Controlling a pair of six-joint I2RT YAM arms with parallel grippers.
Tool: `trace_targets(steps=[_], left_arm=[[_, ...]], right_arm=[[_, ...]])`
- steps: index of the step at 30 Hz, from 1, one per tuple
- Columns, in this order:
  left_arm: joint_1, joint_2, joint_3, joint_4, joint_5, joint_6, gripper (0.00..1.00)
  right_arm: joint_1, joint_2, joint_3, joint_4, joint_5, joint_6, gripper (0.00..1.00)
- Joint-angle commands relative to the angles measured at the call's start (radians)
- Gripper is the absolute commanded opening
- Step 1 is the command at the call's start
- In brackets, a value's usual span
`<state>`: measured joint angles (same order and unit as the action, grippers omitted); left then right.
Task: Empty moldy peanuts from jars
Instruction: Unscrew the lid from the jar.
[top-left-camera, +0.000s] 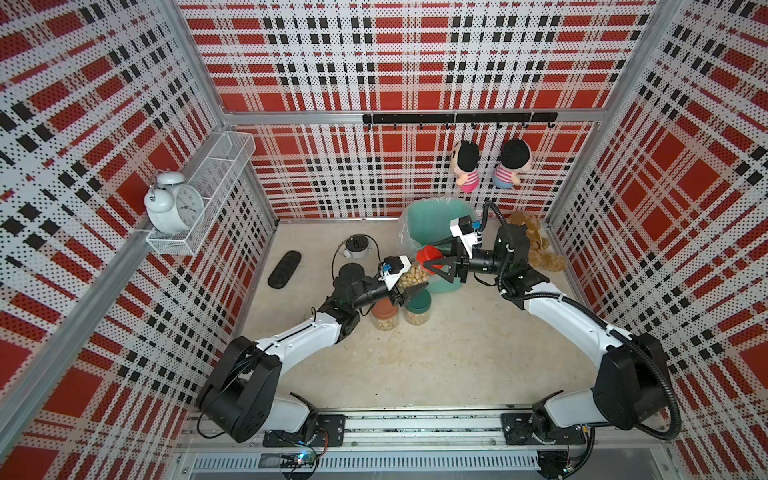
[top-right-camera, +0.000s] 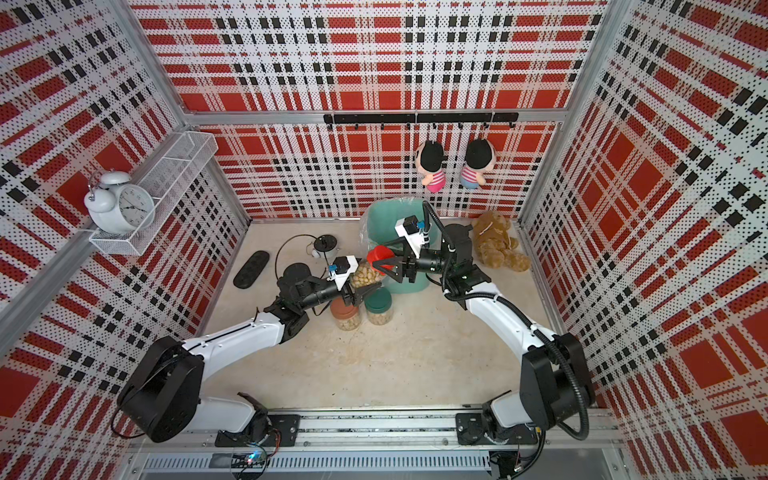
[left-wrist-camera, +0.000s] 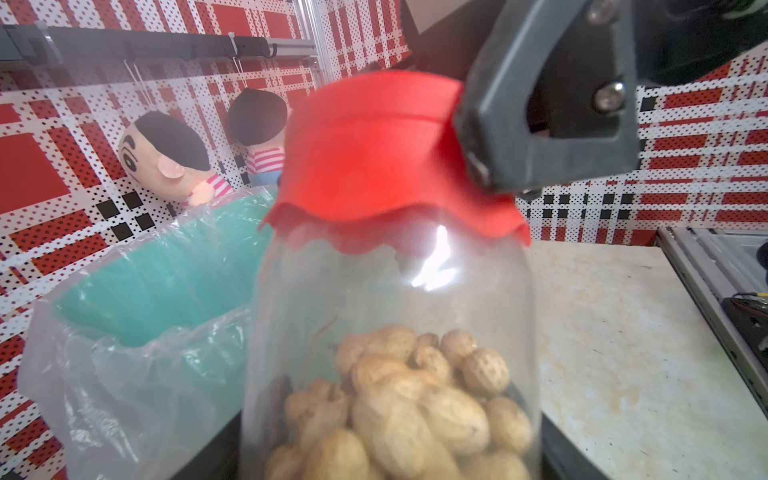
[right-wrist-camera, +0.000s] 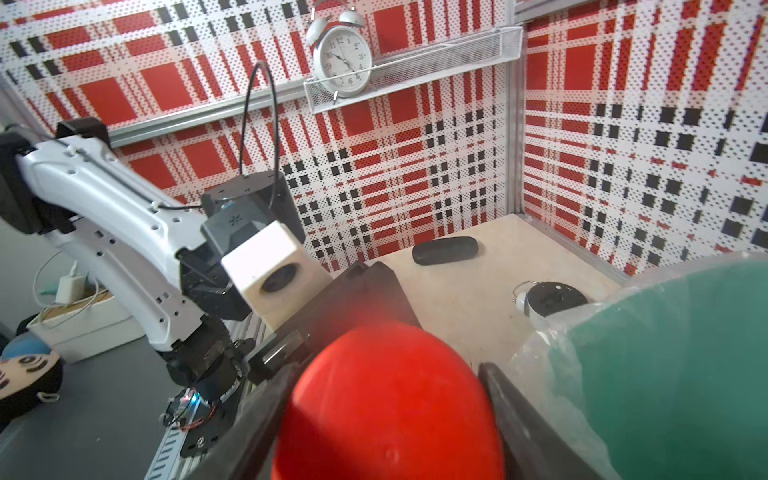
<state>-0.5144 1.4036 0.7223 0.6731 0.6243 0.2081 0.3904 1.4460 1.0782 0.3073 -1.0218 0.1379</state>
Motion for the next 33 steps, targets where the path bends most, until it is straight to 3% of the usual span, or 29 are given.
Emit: trace_targets(steps=[1, 6, 8, 10, 11, 15, 26, 33], left_arm=[[0.030, 0.000, 0.047, 0.034, 0.177, -0.113, 0.00], [0.050, 0.024, 0.066, 0.030, 0.234, -0.126, 0.00], [0.049, 0.020, 0.066, 0.030, 0.190, -0.119, 0.00], [0.040, 0.008, 0.062, 0.031, 0.109, -0.099, 0.00], [0.033, -0.001, 0.057, 0.030, 0.067, -0.078, 0.00], [-0.007, -0.036, 0.037, 0.032, -0.077, -0.018, 0.00], [-0.096, -0.074, -0.037, 0.142, -0.372, 0.059, 0.00], [-0.124, -0.063, -0.044, 0.176, -0.443, 0.076, 0.00]], right_arm=[[-0.029, 0.001, 0.034, 0.028, -0.209, -0.267, 0.00], [-0.031, 0.011, 0.100, -0.209, -0.241, -0.506, 0.00], [-0.031, 0.010, 0.103, -0.187, -0.163, -0.452, 0.00], [-0.031, -0.001, 0.087, -0.101, -0.084, -0.321, 0.41], [-0.031, -0.013, 0.057, -0.011, -0.037, -0.218, 0.57], [-0.027, -0.068, -0.056, 0.298, 0.136, 0.103, 0.98], [0.054, -0.156, -0.101, 0.300, 0.568, 0.438, 1.00], [0.176, -0.131, -0.098, 0.226, 0.738, 0.423, 1.00]])
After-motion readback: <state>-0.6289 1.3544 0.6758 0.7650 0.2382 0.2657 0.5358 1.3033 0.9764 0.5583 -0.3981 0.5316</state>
